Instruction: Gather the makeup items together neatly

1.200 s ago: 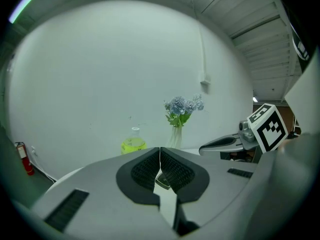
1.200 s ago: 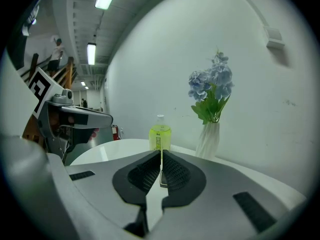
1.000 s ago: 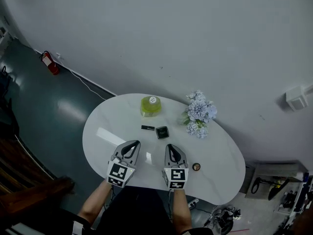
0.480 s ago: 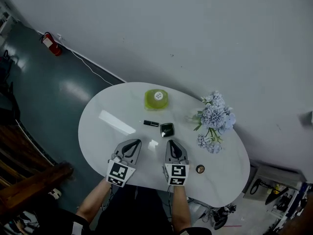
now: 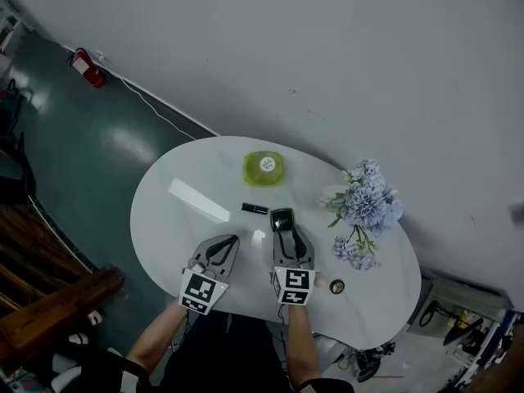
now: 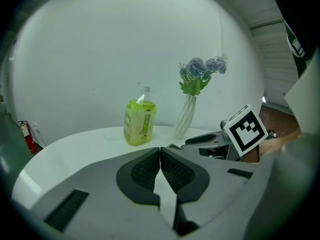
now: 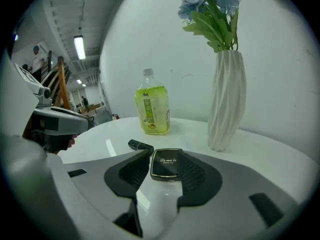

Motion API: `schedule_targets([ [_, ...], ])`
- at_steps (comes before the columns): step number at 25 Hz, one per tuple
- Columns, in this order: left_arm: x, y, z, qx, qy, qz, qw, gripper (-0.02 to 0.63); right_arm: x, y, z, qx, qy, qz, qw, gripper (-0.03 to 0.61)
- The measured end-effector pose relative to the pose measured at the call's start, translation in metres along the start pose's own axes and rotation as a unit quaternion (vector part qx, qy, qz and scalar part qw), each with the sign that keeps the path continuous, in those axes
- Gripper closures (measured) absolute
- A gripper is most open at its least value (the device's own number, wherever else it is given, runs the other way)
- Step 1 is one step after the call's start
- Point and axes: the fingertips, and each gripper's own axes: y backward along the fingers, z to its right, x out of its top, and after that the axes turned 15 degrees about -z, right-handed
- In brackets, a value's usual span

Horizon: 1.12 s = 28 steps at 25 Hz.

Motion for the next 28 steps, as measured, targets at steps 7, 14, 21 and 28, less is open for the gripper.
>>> schedule_targets([
  [7, -0.002, -0.005, -0.011, 0.003, 0.008, -0.01, 0.9999, 0.594, -0.007, -0.025, 0.002, 0.001, -0.001, -0.04, 0.999, 0.307],
  [14, -0.004, -0.011, -0.017, 0.002, 0.012, -0.017, 0.9998, 0.594, -0.015, -0.038, 0.009, -0.014, -0.006, -0.069, 0.998, 0.296],
  [21, -0.004, -0.015, -0.022, 0.003, 0.017, -0.02, 0.9996, 0.594, -0.018, -0.048, 0.009, -0.01, -0.006, -0.085, 0.996, 0.291],
  [28, -0.004, -0.016, -0.026, 0.006, 0.02, -0.024, 0.9995, 0.594, -0.016, -0.053, 0.009, -0.009, -0.002, -0.095, 0.995, 0.287],
])
